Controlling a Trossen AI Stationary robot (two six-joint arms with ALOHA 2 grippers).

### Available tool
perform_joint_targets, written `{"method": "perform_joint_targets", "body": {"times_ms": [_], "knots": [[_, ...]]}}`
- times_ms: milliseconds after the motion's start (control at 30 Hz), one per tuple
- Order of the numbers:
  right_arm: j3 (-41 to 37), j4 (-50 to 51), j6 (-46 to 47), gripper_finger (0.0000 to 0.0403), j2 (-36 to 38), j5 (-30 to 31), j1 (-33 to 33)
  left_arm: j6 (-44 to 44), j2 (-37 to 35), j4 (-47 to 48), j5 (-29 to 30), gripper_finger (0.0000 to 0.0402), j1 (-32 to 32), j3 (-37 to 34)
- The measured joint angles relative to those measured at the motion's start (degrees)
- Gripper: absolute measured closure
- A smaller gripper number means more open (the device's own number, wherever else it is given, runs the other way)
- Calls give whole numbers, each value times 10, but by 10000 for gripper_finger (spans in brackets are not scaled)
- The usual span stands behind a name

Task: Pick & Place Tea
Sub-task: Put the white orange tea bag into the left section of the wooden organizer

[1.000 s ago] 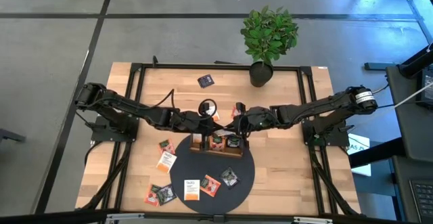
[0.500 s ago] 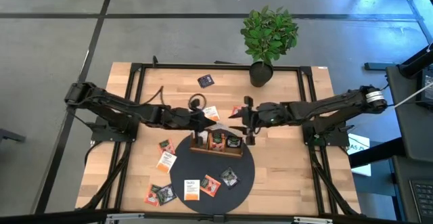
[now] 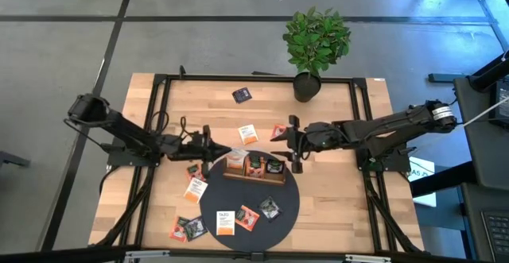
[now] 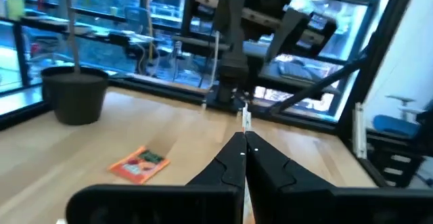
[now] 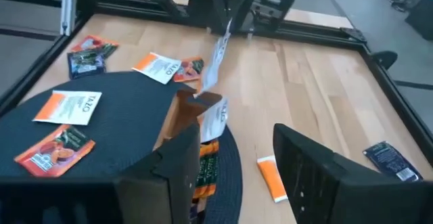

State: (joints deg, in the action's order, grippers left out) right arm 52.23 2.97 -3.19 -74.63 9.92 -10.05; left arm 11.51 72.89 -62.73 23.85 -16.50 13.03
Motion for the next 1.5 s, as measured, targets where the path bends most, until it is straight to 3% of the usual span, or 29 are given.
{"method": "perform_joint_targets", "body": {"times_ms": [533, 1233, 1500], "knots": [[0, -27, 0, 215, -30, 1, 0, 56, 144, -33, 9, 399, -6, 28], [0, -17, -1, 214, -30, 0, 0, 90, 213, -40, 73, 393, -6, 27], [0, -17, -2, 214, -29, 0, 0, 103, 213, -54, 81, 354, -6, 27]]}}
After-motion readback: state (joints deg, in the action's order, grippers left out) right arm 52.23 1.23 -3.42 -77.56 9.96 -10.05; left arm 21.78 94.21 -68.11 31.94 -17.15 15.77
